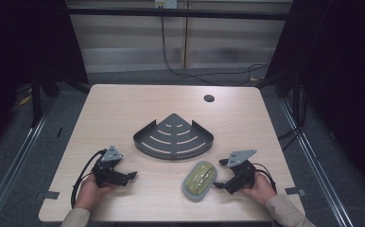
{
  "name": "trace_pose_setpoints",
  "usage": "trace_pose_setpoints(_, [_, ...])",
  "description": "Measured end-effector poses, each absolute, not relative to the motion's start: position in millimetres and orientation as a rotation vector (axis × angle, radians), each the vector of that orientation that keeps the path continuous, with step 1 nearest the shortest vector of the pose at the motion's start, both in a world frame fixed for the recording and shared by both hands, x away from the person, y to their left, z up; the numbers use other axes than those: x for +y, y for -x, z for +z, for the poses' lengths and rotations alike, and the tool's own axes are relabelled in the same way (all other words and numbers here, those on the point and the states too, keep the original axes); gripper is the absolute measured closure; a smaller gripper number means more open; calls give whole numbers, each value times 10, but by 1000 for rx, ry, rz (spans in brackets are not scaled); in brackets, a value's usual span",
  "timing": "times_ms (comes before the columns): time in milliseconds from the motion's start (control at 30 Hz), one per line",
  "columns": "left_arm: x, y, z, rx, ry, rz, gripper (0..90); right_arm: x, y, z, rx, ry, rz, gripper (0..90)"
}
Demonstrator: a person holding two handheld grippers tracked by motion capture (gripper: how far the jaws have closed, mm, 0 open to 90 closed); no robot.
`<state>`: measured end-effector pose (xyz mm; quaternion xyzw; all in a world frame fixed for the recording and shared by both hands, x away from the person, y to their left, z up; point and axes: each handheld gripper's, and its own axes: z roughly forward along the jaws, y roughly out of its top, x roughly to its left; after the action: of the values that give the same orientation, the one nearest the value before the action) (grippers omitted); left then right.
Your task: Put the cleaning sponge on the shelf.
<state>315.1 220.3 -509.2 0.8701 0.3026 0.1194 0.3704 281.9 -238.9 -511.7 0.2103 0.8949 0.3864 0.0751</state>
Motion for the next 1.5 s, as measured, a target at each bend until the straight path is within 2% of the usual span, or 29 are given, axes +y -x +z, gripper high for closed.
trace_pose_setpoints(200, [2204,-3151,-5092,776,-2232,306,89,-2392,-2845,-5058,2750,-616,1083,106])
trace_pose_setpoints(267, [2204,-3151,-5092,776,-2232,306,89,-2377,-2867,-4990,2798,-590,1030,171])
trace_pose_setpoints(300, [2203,-3150,-5093,778,-2231,302,89,-2377,-2867,-4990,2798,-590,1030,171])
trace_pose_setpoints(500, [2204,-3151,-5092,776,-2232,306,89,-2171,-2983,-4584,2892,-428,953,216])
trace_pose_setpoints(700, [2203,-3151,-5092,776,-2231,306,89,-1962,-3090,-4364,2948,-275,825,219])
trace_pose_setpoints(1167, [2203,-3150,-5093,778,-2231,302,89,-1547,-3106,-4343,3058,-52,602,211])
trace_pose_setpoints(1300, [2203,-3150,-5093,778,-2231,302,89,-1421,-3106,-4371,3067,23,569,241])
trace_pose_setpoints(1333, [2204,-3151,-5092,776,-2232,306,89,-1401,-3106,-4370,3075,26,561,292])
trace_pose_setpoints(1367, [2204,-3151,-5092,776,-2232,306,89,-1401,-3106,-4370,3075,26,561,292])
trace_pose_setpoints(1400, [2203,-3151,-5093,777,-2231,302,89,-1383,-3102,-4364,3087,51,557,350])
trace_pose_setpoints(1500, [2203,-3151,-5093,777,-2231,302,89,-1306,-3062,-4342,3112,170,499,665])
